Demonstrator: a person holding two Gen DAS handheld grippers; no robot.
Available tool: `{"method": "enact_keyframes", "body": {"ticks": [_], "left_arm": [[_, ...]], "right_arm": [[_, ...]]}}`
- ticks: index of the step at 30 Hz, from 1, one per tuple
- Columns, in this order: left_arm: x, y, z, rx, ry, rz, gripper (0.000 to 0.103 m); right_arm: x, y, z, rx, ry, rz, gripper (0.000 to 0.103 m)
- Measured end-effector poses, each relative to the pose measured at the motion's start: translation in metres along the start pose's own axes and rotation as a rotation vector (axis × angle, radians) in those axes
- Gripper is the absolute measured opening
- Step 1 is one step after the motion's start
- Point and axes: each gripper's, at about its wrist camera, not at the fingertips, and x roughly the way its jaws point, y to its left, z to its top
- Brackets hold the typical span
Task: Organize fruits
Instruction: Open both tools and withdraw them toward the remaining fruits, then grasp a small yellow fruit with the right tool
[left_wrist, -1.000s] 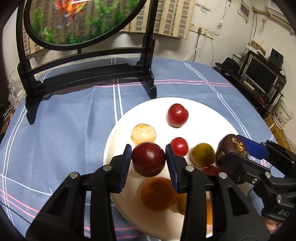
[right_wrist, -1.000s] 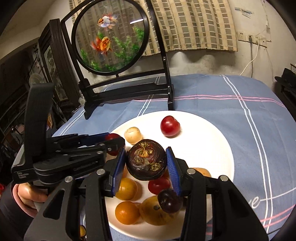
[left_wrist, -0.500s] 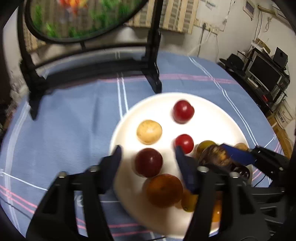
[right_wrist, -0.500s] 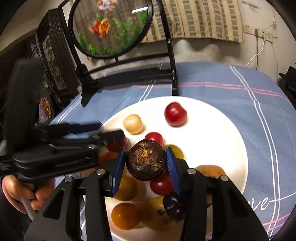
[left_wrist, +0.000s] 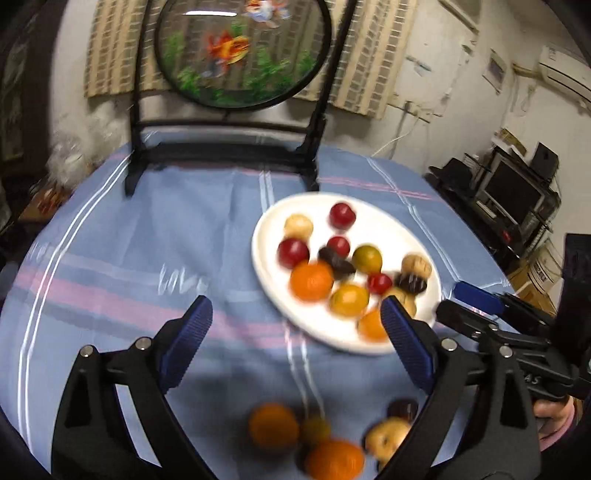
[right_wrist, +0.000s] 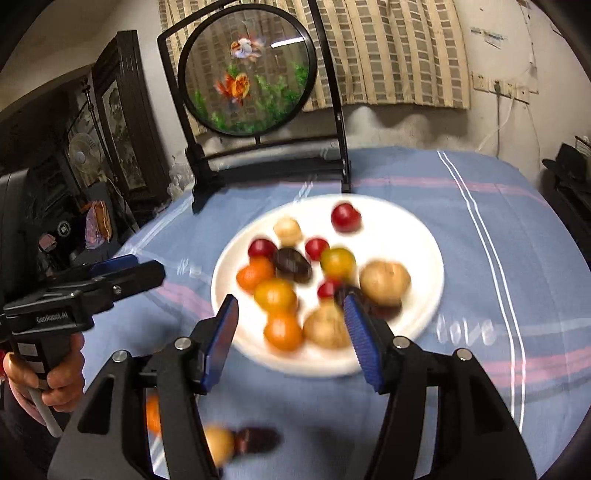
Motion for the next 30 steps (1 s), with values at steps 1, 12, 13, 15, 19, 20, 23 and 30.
{"method": "enact_keyframes", "body": {"ticks": [1, 12, 13, 15, 19, 20, 23, 30], "left_arm": [[-0.005, -0.003, -0.009, 0.022, 0.008, -0.007, 0.094], [-0.030, 0.005, -0.063, 0.115, -0.039, 0.164, 0.094], [-0.031, 0.010, -0.063, 0.097, -0.042, 0.178, 0.094], [-0.031, 0.019, -0.061, 0.048, -0.029, 0.160, 0.094], [-0.039, 0.022, -0.061, 0.029, -0.047, 0.132, 0.094], [-0.039, 0.021, -0.061, 0.033, -0.050, 0.133, 0.094], [-0.040, 0.019, -0.060, 0.040, -0.053, 0.123, 0.094], [-0.036, 0.017, -0.058, 0.045, -0.046, 0.127, 0.094]], "right_arm": [[-0.008, 0.002, -0.011, 0.002, 0.017, 0.000, 0.060], [-0.042, 0.061, -0.109, -0.013, 0.189, -0.006, 0.060], [-0.038, 0.067, -0.111, -0.024, 0.202, -0.008, 0.059], [-0.030, 0.078, -0.111, -0.059, 0.212, -0.021, 0.058], [-0.010, 0.084, -0.104, -0.074, 0.231, -0.072, 0.046], [-0.007, 0.082, -0.104, -0.070, 0.236, -0.084, 0.046], [-0.001, 0.079, -0.104, -0.048, 0.253, -0.092, 0.046], [0.009, 0.081, -0.102, -0.065, 0.271, -0.077, 0.027]]}}
